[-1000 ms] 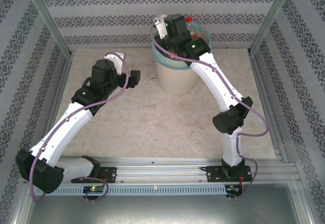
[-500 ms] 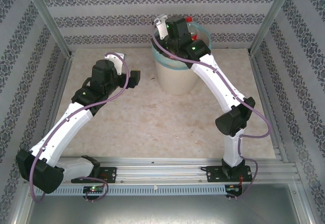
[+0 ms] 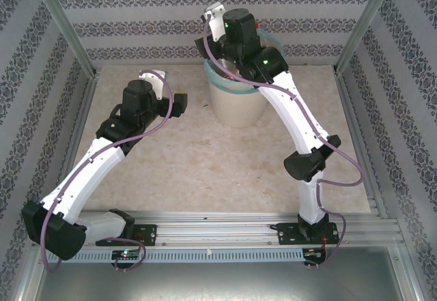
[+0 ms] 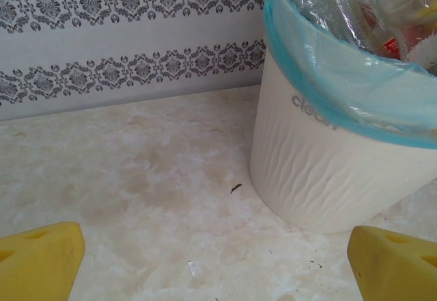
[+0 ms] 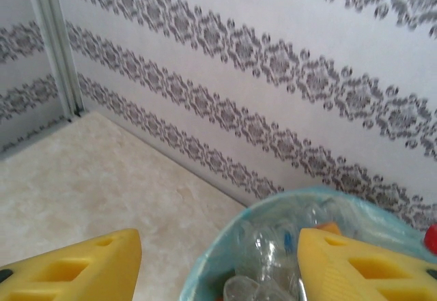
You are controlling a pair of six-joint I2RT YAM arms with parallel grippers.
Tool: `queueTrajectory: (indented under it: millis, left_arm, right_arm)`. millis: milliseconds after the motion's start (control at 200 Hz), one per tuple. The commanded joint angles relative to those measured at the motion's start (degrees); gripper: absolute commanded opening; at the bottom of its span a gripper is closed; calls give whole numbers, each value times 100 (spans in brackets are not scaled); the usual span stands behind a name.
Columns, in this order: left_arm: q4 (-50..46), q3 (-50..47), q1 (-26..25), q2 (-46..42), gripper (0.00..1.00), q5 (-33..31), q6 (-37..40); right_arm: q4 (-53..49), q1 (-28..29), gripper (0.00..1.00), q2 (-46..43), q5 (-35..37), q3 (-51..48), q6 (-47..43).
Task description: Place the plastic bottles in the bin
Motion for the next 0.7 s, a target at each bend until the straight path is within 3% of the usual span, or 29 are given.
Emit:
queueTrajectory:
  millis: [0, 115, 215, 340, 505, 605, 694]
  left_arm:
    - [368, -76, 179, -115, 100, -159, -199]
    - [949, -366, 387, -92, 99, -318, -570]
    - [1662, -806, 510, -79, 98, -725, -785]
    - [3058, -1862, 527, -178, 98, -1562, -399]
    - [4537, -3105, 656, -322, 99, -2547, 389]
    - [4977, -3613, 882, -323, 98, -2621, 593]
    - [5325, -4014, 1066, -120, 98, -2469, 694]
  right_arm:
    - [-25, 79, 62, -221, 39, 37, 20]
    - [397, 85, 63, -1035, 256, -1133, 233]
    - [1421, -46, 63, -2215, 474, -3181, 497]
    - [2465, -425, 63, -3839, 638, -5472, 946]
    - [2696, -1260, 65, -5487, 1363, -7575, 1159]
    - [3053, -1991, 69, -6286, 1761, -8890, 1293]
    - [3589, -2779, 69, -6601, 1520, -9981, 1549]
